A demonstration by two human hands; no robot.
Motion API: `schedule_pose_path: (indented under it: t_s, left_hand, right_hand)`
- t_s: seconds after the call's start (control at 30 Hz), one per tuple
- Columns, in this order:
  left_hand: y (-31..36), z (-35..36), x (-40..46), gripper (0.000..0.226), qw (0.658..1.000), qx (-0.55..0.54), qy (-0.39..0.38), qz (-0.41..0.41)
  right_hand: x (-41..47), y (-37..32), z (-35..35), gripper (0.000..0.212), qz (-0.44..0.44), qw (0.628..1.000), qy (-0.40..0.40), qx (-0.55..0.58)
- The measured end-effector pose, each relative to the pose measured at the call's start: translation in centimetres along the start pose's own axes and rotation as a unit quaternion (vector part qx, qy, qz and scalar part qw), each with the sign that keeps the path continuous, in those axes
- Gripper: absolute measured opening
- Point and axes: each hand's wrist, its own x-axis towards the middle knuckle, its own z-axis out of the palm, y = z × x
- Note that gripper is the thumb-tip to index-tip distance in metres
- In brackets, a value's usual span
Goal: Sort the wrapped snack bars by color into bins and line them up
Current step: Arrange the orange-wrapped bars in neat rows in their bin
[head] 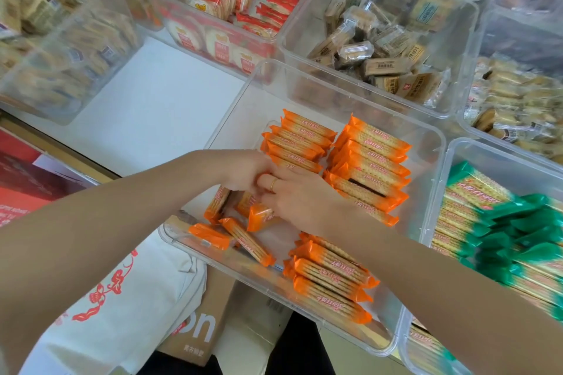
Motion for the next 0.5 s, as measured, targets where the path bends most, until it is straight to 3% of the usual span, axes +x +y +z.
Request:
schedule_pose_path:
  t_s: [0.1,0.2,0.3,0.33,0.37,0.5]
  left_hand:
    - [-0.3,0.1,-0.4,0.042,0.998,0.039,-0.049,-0.023]
    - [-0.2,0.0,-0.5,0.048,0.998,0.039,-0.017,-0.036]
    - [-0.4,-0.1,-0.3,0.045,0.999,0.028,0.019,-0.038]
    - [-0.5,0.1,-0.2,0.042,0.998,0.034,0.024,-0.036]
    - [-0.9,0.3,-0.1,0.041,0.998,0.04,0.032,-0.038]
    - [-1.2,1.3,0.1,0.048,0.995,0.048,0.073,-0.055]
  right_hand:
    - [-0.1,0.1,0.3,0.022,0.0,1.0,-0.026,-0.005]
    - [-0.7,0.4,0.4,0.01,-0.022,1.0,0.012,-0.01]
    - [-0.9,0.8,0.3,0.028,-0.035,0.996,0.046,-0.067]
    - [-1.1,0.9,0.4,0.021,-0.033,0.995,0.05,-0.086]
    - [-1.1,0.9,0.7,0.015,-0.026,0.995,0.046,-0.09]
    - [-1.8,0.8,-0.2,0.04,0.046,0.998,-0.013,-0.052]
